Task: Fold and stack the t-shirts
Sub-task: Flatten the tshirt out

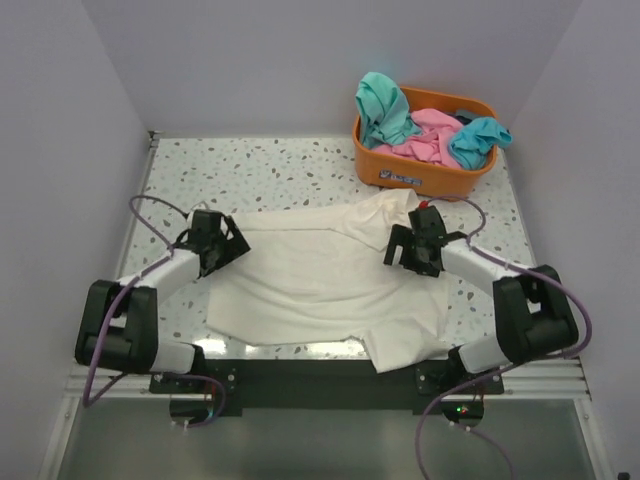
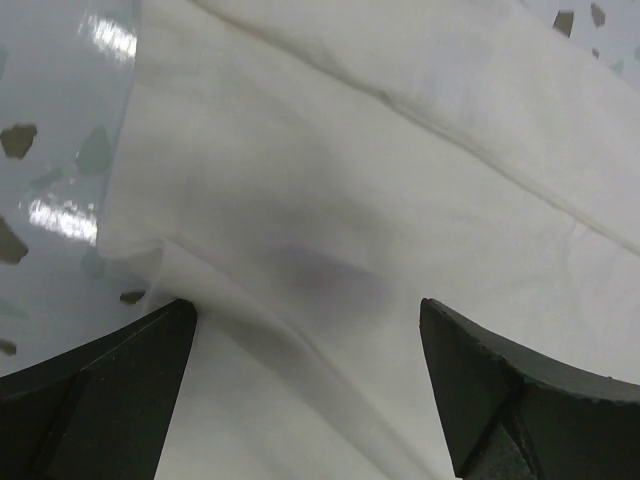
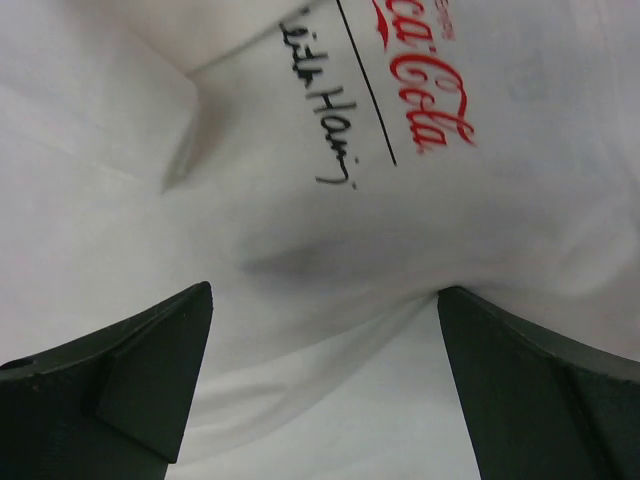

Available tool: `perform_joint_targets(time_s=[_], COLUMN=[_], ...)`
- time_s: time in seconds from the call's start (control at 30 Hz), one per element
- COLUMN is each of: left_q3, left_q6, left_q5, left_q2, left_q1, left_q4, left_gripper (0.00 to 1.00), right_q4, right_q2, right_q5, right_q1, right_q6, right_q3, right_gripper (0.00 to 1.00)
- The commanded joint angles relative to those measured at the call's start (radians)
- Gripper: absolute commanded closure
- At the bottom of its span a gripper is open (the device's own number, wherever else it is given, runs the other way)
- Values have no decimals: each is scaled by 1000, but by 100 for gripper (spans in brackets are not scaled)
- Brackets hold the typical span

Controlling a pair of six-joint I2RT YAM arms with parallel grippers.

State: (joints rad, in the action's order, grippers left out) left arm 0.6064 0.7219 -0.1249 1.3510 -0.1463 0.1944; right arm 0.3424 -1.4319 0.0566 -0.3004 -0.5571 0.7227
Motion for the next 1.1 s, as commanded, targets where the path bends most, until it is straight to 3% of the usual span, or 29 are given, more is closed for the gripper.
perform_joint_targets(time_s=[0.0, 0.3, 0.43, 0.5, 0.73, 0.93, 1.07], left_q3=[102, 446, 524, 463, 163, -74, -172], left_q6=[4, -62, -76, -72, 69, 146, 198], left_q5=[-21, -28, 2, 4, -140, -32, 45], left_q2=[201, 480, 452, 389, -92, -396, -489], left_q1=[5, 48, 53, 51, 50, 30, -18], left_q4=[-64, 5, 79, 92, 301, 382, 330], left_gripper=[0, 0, 0, 0, 0, 0, 0], right_q4=[-94, -99, -53, -34, 32, 138, 234], right_q2=[-122, -389, -339, -286, 78, 384, 543], right_q5=[66, 74, 42, 31, 17, 61, 77], right_q1=[0, 44, 38, 29, -28, -34, -36], right_q6=[-17, 29, 62, 88, 89, -21, -96], right_q3=[92, 374, 419, 397, 213, -11, -97], right_gripper=[1, 1, 1, 1, 1, 1, 1])
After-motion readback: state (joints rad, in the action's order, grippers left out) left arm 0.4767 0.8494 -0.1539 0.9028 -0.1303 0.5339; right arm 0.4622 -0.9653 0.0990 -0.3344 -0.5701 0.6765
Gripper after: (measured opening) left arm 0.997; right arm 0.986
